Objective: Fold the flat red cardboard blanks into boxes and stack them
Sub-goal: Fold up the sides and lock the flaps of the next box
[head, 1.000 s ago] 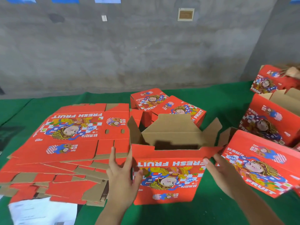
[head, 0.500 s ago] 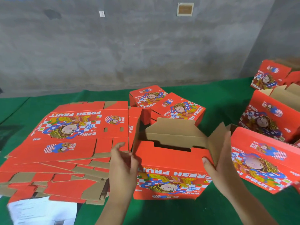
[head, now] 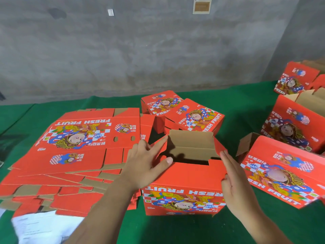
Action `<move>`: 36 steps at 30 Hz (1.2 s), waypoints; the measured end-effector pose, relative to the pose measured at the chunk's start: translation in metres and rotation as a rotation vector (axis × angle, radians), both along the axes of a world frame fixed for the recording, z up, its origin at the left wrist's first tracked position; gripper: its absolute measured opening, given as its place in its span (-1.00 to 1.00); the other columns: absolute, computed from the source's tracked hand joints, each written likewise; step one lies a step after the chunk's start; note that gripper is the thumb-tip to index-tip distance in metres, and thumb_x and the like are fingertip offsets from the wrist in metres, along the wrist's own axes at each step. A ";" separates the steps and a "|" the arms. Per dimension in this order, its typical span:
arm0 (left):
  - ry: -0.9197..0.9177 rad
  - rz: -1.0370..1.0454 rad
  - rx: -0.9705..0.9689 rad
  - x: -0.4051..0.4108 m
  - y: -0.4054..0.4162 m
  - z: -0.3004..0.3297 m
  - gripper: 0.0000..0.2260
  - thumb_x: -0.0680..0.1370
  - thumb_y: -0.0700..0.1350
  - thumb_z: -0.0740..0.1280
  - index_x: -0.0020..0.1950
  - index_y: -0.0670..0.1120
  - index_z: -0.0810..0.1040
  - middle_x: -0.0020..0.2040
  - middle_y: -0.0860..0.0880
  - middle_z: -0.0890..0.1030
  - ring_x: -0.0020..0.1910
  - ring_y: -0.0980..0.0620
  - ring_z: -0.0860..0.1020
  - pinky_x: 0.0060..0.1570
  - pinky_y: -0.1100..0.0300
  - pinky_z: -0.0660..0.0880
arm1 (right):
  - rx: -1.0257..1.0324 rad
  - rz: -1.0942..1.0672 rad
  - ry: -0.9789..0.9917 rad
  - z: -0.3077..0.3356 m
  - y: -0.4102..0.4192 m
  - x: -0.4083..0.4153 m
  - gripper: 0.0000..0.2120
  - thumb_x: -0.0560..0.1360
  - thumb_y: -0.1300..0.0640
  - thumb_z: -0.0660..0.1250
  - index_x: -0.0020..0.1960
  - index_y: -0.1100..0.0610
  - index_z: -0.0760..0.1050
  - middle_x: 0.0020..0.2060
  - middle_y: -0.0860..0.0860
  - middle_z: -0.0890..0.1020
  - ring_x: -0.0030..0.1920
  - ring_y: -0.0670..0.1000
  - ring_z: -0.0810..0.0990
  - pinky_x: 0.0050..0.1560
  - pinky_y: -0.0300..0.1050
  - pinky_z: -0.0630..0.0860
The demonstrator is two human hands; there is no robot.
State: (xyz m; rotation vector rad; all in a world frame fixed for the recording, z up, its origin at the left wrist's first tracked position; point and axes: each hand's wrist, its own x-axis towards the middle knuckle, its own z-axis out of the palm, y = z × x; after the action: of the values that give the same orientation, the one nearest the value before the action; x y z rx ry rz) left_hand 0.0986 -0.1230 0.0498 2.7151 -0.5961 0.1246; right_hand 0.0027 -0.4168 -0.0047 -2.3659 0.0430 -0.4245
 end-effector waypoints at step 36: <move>0.473 0.073 -0.863 0.029 -0.036 0.005 -0.38 0.63 0.44 0.02 -0.12 0.11 0.74 -0.11 0.08 0.73 -0.06 0.13 0.69 0.06 0.19 0.58 | -0.040 0.136 -0.043 -0.010 -0.011 -0.008 -0.57 0.63 0.02 0.26 0.49 -0.08 0.46 0.57 -0.24 0.29 0.63 -0.08 0.11 0.51 -0.07 0.12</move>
State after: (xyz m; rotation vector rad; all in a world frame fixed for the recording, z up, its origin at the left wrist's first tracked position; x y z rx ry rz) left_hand 0.1273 -0.1592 0.0544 1.8280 -0.2156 -0.1982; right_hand -0.0056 -0.4275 -0.0142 -2.3811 -0.1471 -0.4133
